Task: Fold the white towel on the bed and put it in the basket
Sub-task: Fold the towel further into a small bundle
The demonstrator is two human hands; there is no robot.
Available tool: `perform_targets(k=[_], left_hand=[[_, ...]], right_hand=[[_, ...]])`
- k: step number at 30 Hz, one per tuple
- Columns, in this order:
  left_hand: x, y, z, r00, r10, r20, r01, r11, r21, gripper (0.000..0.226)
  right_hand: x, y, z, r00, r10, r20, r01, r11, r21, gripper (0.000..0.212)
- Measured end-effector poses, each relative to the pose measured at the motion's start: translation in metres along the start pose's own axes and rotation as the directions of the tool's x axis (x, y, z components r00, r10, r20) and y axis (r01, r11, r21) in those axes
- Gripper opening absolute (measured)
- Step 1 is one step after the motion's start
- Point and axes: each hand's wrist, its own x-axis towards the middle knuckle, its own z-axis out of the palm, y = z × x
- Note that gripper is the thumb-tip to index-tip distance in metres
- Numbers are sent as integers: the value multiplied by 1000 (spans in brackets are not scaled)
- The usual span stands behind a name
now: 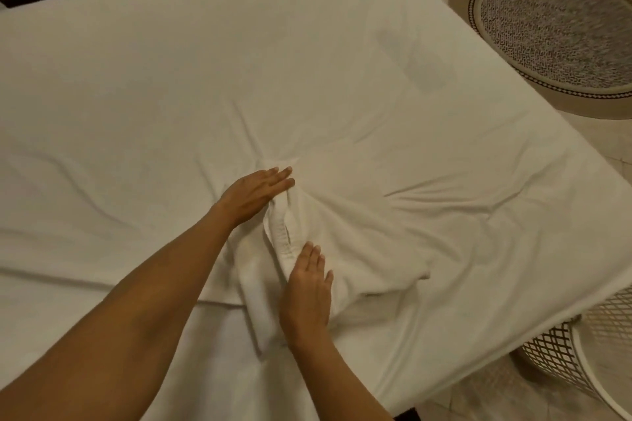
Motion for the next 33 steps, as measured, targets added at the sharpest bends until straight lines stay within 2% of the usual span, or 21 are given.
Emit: perform_targets(k=[3,5,7,9,11,13,18,22,25,27,29,30,31,33], left_hand=[[-27,-14,1,999,-26,20,25,998,61,69],[-49,-21,8,998,-52,18,51,998,35,70],[-69,-25,19,996,-86,28,86,996,8,73],[-85,-24,32,991,-101,89,104,994,-34,78],[-92,-21,37,973,-116,198,119,993,-4,76],[-91,-19,35,950,-145,278,146,989,15,68],[-67,-2,27,942,-288,173,313,939,-141,50],[-67,15,46,907,-291,304,351,922,-163,59],[-70,16,62,865,-349,361,416,901,-125,62],[-70,18,63,858,-357,370,433,889,-148,62],[-66,21,57,859,-376,348,477,835,-276,59],[-64,24,53,850,-419,320,519,771,-369,57],[-62,27,49,821,-490,292,570,679,-463,53],[-59,31,46,723,-633,277,650,486,-584,48]], right_hand=[[-14,-20,13,994,-34,105,31,999,33,66],[-21,-29,27,995,-38,93,36,999,19,67],[-29,-36,36,985,-40,169,43,999,-15,68],[-37,-33,48,963,-77,258,102,991,-85,66],[-39,-22,62,972,-111,206,149,973,-176,64],[-39,-11,71,972,-80,220,126,972,-199,65],[-27,13,69,969,-84,233,138,964,-228,53],[-21,34,80,950,-77,304,160,953,-258,62],[-13,43,80,889,-152,432,285,922,-262,78],[-10,47,79,891,-178,418,304,917,-257,81],[-9,47,77,915,-167,368,288,908,-305,74],[-9,48,75,931,-149,334,259,913,-315,67],[-7,50,72,948,-145,284,232,923,-305,61],[0,54,63,969,-140,203,199,931,-307,56]])
